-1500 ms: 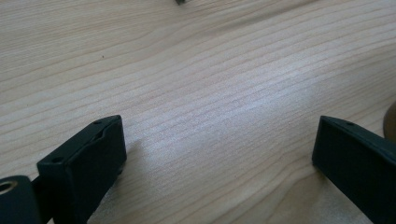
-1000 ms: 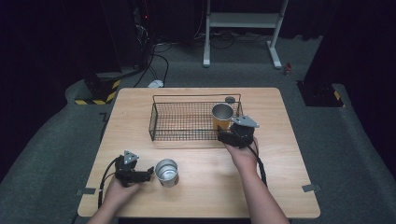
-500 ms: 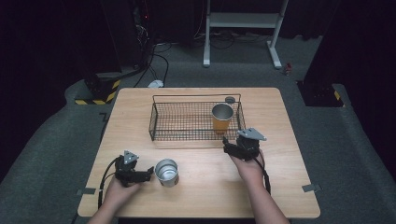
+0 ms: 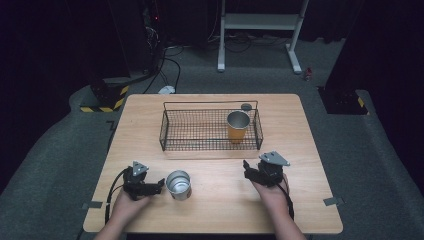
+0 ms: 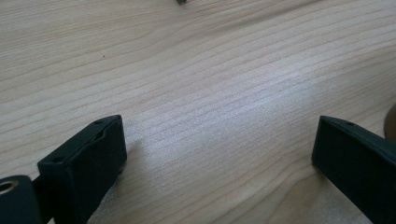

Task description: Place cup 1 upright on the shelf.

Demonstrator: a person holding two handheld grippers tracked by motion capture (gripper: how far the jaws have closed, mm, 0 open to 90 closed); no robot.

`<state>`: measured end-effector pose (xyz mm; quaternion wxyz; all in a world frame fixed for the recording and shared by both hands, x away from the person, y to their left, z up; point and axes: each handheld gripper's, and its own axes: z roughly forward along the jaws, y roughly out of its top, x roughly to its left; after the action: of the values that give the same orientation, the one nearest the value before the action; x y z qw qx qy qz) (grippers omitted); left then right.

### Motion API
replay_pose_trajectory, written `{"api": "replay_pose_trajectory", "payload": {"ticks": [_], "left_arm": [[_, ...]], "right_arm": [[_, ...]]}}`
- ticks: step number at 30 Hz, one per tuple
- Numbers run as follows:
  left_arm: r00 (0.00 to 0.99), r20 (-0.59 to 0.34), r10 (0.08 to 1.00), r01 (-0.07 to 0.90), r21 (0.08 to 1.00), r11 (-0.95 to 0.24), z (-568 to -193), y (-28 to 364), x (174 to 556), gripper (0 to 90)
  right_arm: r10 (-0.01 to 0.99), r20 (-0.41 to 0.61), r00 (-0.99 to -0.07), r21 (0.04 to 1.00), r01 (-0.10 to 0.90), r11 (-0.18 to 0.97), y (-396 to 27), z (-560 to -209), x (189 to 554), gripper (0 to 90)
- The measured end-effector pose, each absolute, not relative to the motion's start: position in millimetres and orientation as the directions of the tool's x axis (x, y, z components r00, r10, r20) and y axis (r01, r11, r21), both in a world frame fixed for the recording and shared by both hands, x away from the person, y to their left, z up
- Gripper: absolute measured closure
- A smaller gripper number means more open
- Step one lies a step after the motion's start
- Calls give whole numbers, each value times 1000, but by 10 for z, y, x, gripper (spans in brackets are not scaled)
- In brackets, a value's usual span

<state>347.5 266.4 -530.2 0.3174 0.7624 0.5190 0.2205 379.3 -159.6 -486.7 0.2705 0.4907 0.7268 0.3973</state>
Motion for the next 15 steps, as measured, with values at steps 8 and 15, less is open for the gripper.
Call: {"api": "replay_pose_trajectory", "payload": {"ticks": [8, 15], "left_arm": [[358, 7, 934, 651, 714, -255, -5303, 2665, 3475, 37], [353, 11, 935, 652, 714, -254, -5302, 2671, 3477, 37]], "right_arm": [[940, -4, -342, 797, 566, 210, -1654, -5114, 3605, 170], [944, 0, -329, 738, 637, 222, -1701, -5203, 3551, 140]]}}
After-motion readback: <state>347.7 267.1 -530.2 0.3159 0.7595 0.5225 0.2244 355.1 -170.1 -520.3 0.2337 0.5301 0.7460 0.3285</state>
